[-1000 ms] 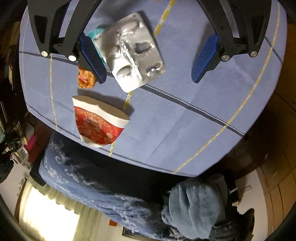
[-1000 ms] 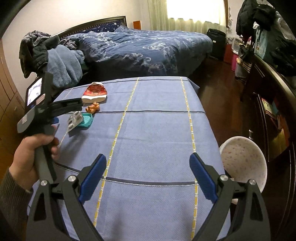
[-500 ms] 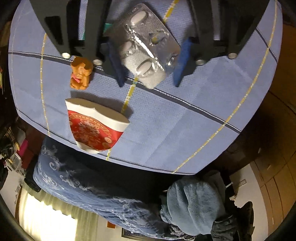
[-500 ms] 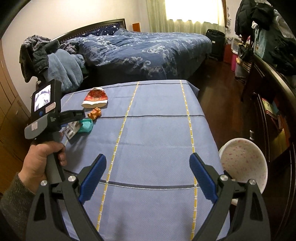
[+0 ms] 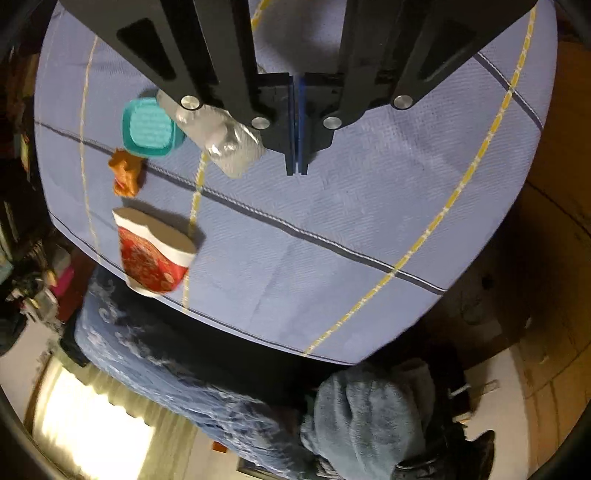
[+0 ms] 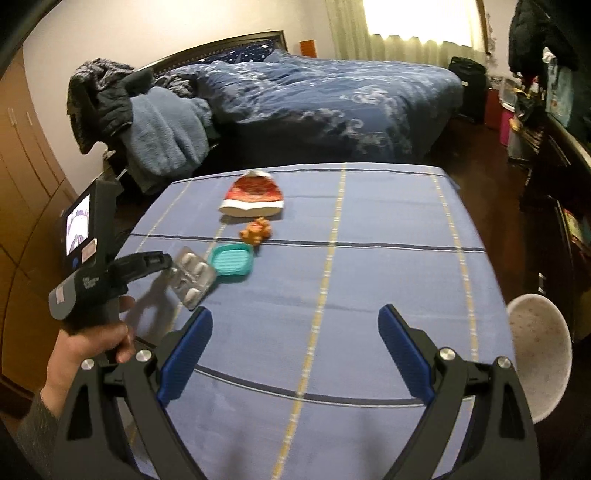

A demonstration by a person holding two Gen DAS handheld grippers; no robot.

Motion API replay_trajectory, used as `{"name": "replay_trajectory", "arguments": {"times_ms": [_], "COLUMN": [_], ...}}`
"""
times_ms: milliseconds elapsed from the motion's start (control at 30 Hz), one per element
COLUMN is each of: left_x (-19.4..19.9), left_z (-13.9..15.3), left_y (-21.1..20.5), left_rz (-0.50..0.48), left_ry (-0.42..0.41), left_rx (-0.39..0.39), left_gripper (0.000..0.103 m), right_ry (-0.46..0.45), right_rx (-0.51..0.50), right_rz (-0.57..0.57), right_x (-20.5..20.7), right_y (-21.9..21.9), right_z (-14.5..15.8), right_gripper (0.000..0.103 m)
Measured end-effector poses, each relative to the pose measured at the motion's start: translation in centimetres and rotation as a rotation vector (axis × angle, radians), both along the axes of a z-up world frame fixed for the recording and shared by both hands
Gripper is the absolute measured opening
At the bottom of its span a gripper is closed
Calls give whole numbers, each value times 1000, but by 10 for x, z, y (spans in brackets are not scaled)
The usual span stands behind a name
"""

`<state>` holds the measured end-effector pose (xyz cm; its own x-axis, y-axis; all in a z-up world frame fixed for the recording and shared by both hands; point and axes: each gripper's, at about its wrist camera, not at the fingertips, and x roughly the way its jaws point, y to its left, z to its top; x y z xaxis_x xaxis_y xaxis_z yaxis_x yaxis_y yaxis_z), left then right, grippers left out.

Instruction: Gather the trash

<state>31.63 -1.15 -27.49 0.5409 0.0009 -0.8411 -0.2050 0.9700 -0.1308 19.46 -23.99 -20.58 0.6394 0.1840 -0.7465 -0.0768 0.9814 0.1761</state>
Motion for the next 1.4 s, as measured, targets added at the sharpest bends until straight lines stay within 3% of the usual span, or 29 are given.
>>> {"name": "replay_trajectory", "arguments": {"times_ms": [67, 100, 133, 167, 200, 267, 400, 567, 667, 1000, 1067, 1133, 1233, 1400], "left_x": [-4, -4, -4, -4, -5, -3, 1, -10, -13, -16, -21, -25, -28, -35], "left_z": [1, 2, 2, 3, 5, 7, 5, 0, -7, -12, -11, -7, -4, -1], "left_y": [-2, -3, -5, -8, -8, -10, -15, -40, -52, -90, -88, -83, -72, -40], "left_rz": [-16, -29, -45, -53, -56, -73, -156, -258, -235, -192, -185, -186, -203, -161], "left_ry": [-9, -13, -18, -27, -44, -78, -59, -15, 28, 43, 22, 0, -3, -13], "left_rx": [-14, -28, -44, -51, -58, -51, -72, 24, 30, 119, 141, 150, 116, 59], "left_gripper": [12, 35, 73, 88, 95, 95, 95, 97, 99, 99, 86, 64, 57, 56], "right_ry": [2, 5, 7, 11, 13, 16, 14, 7, 0, 3, 2, 0, 1, 1], "right_rx": [-3, -5, -8, -14, -17, -23, -30, -23, -24, -9, -4, -3, -2, -12], "right_rz": [11, 17, 20, 22, 24, 23, 15, -4, -24, -80, -83, -85, -80, -49], "right_x": [1, 2, 2, 2, 1, -1, -3, -3, -6, -13, -14, -14, -13, -4], "right_y": [6, 9, 11, 12, 13, 13, 8, 4, -1, -27, -28, -28, -26, -9], "right_z": [-1, -1, -1, -2, -3, -2, -1, 1, 2, 3, 3, 3, 3, 1], "right_gripper": [92, 92, 92, 92, 92, 92, 92, 92, 92, 92, 92, 92, 92, 92]}}
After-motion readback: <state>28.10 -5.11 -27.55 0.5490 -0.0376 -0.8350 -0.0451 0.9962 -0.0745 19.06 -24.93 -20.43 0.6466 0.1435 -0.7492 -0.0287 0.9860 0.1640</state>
